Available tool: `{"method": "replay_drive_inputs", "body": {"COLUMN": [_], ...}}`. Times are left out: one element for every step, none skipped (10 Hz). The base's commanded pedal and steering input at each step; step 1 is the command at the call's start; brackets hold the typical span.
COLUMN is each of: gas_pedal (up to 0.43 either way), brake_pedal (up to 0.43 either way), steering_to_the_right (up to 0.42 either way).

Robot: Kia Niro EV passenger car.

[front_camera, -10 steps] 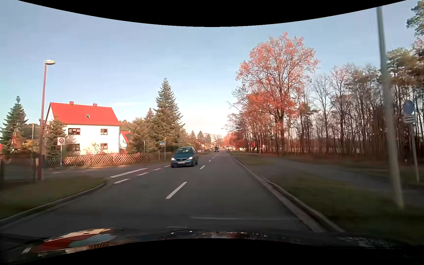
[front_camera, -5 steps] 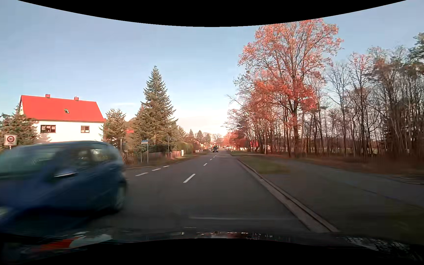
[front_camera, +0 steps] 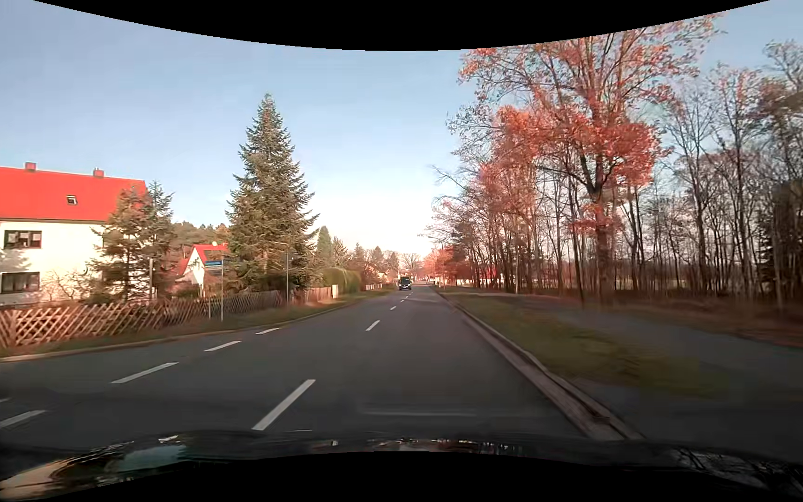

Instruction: Follow the waypoints while adhering to traffic rules and regulations

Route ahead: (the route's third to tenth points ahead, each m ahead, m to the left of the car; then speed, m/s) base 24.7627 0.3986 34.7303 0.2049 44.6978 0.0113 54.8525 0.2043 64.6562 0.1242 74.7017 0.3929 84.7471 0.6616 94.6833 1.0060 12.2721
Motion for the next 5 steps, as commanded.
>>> {"method": "replay_drive_inputs", "body": {"gas_pedal": [0.087,0.087,0.087,0.087,0.087], "brake_pedal": [0.000,0.000,0.000,0.000,0.000], "steering_to_the_right": [-0.002,-0.003,-0.002,-0.002,-0.002]}}
